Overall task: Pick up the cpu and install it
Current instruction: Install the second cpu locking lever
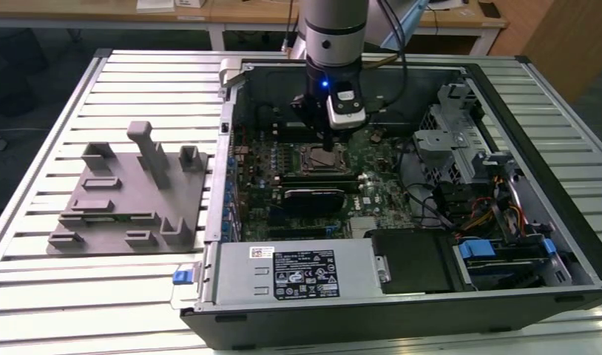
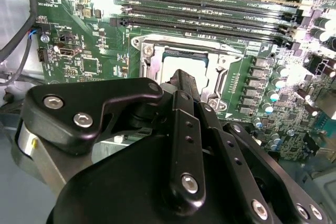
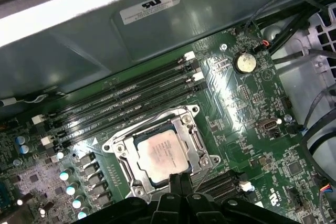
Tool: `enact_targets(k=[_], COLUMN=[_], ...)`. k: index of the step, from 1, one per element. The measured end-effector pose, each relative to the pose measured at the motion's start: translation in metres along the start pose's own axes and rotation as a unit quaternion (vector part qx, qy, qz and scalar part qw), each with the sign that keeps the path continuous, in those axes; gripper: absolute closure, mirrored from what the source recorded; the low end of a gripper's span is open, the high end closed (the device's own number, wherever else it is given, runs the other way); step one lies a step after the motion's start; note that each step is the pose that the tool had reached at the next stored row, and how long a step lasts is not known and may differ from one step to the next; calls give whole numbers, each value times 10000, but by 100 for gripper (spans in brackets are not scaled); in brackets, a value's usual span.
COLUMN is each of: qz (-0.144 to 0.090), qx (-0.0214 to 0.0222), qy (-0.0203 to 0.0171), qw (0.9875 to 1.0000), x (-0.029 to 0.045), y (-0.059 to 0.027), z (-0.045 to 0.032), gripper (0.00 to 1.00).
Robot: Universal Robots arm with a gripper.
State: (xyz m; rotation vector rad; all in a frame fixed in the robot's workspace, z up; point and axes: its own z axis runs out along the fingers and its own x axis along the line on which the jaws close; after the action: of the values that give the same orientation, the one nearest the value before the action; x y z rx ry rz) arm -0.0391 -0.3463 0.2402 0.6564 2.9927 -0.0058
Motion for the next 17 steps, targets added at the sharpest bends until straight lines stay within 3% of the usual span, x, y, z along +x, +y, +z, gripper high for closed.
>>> enact_targets(k=[17], qz=[1], qx=[-19], qy=[9], qw=[10000], x=[-91], y=[-214], z=[6], gripper=[89])
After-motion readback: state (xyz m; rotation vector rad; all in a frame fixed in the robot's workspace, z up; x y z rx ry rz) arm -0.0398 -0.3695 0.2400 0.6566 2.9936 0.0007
